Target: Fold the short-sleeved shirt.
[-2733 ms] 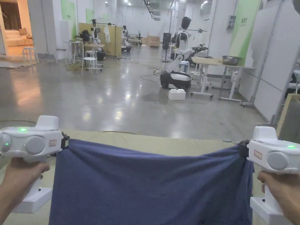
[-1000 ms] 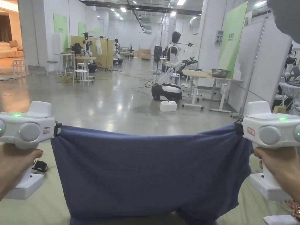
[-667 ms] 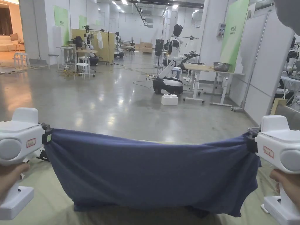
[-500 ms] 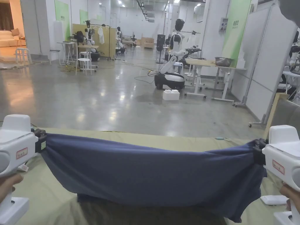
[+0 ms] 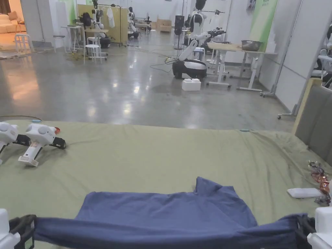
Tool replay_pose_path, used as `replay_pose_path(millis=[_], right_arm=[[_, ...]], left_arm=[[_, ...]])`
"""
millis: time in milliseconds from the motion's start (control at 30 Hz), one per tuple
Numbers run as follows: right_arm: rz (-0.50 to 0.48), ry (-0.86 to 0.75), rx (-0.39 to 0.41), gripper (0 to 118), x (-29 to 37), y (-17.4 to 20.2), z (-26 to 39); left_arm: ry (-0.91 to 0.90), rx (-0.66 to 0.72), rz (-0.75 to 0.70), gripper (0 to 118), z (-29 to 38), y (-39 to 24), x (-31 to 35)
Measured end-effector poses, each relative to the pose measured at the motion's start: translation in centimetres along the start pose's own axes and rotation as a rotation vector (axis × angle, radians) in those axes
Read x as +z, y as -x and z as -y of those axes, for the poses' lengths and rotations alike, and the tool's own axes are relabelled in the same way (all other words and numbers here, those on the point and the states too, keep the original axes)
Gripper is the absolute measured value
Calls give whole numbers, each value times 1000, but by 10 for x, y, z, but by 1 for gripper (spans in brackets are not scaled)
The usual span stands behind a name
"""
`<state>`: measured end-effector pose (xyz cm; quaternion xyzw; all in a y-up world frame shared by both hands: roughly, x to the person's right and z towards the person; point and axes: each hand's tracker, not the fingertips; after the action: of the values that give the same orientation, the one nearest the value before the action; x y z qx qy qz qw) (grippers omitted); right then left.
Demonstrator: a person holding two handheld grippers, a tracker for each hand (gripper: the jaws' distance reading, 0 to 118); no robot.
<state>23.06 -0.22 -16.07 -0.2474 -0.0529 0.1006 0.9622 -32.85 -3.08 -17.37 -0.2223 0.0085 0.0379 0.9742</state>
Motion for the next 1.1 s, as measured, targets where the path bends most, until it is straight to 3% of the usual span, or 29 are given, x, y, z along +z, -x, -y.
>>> replay_pose_path(millis=[300,633,733,767,833,867,933,1100], right_arm=[[-21,180,25,0,13,8,75],[-104,443,31,1,-29,21,151],[-113,482,21,4,-35,21,156],[-115,487,14,18,-34,21,154],[-77,472,37,58,-30,22,149],[-51,444,65,78,-26,23,142],[-5,378,74,83,-21,25,127],[22,103,9,83,-16,32,85]], left_arm=[[169,0,-34,0,85,17,-7],[429,-9,-44,0,130,11,-37],[465,6,-44,6,131,6,-34],[463,19,-45,13,129,5,-32],[448,26,-54,29,117,-6,-19],[432,22,-64,45,110,-9,-15],[380,3,-61,65,95,-17,-9],[201,-24,-7,67,59,-41,-5]])
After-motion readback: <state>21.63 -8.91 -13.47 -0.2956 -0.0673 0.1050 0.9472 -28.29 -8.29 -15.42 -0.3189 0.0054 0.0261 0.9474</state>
